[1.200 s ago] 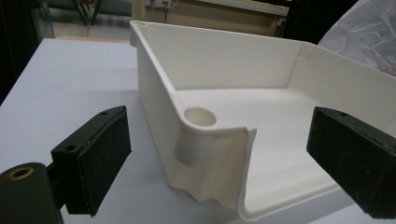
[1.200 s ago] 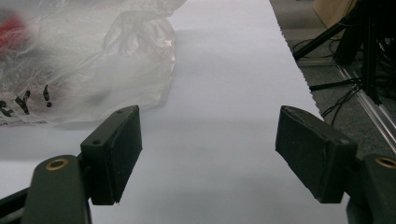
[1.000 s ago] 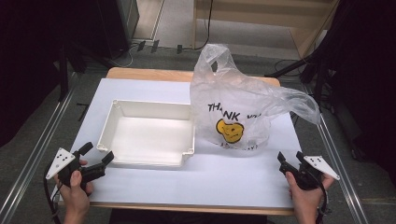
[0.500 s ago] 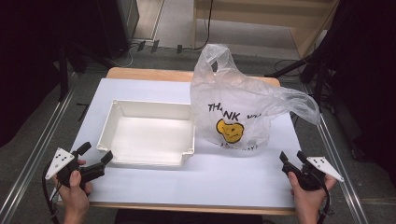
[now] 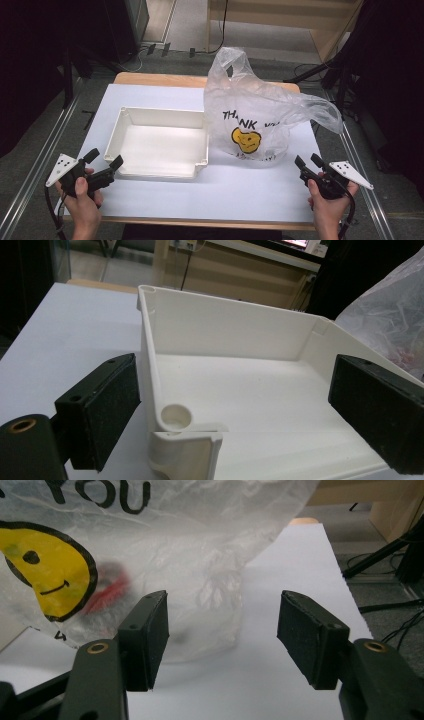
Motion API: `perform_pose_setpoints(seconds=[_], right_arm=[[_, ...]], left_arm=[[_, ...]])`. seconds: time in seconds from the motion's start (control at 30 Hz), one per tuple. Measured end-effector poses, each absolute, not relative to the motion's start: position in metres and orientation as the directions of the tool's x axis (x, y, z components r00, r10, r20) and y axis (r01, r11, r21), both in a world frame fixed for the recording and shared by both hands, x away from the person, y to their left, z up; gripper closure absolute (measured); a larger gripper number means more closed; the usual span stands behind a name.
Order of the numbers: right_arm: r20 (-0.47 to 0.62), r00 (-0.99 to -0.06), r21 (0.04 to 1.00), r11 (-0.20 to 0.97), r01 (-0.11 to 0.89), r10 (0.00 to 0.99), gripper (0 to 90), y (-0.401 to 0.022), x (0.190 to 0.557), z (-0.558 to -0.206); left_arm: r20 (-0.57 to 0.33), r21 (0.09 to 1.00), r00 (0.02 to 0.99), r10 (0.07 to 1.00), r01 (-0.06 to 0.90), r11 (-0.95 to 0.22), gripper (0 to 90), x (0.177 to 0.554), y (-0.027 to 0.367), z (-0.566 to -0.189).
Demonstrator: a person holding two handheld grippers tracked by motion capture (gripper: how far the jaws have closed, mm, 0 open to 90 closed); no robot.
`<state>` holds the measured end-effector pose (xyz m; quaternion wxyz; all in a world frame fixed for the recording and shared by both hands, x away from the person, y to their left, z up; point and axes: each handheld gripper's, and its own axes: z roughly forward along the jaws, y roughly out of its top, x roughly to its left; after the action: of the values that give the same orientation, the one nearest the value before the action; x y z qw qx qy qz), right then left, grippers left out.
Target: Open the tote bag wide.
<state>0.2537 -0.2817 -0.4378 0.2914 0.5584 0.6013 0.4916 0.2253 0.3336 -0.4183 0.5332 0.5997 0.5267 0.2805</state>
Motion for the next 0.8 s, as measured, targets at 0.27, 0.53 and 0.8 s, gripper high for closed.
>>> perform_pose_setpoints(seconds=[0.27, 0.53, 0.8], right_arm=[[0.207, -0.247, 0.91, -0.093, 0.404, 0.947, 29.4, -0.269, 0.279, -0.417], [0.239, -0.288, 0.903, -0.103, 0.418, 0.927, 22.3, -0.252, 0.298, -0.407], [0.229, -0.328, 0.914, -0.087, 0.395, 0.916, 20.9, -0.236, 0.306, -0.394]], left_arm=[[-0.195, 0.939, 0.312, 0.93, 0.332, 0.086, 6.3, 0.226, 0.313, -0.406], [-0.181, 0.944, 0.355, 0.917, 0.325, 0.06, 6.3, 0.232, 0.285, -0.391], [-0.147, 0.946, 0.396, 0.906, 0.325, 0.011, 6.4, 0.245, 0.249, -0.381]])
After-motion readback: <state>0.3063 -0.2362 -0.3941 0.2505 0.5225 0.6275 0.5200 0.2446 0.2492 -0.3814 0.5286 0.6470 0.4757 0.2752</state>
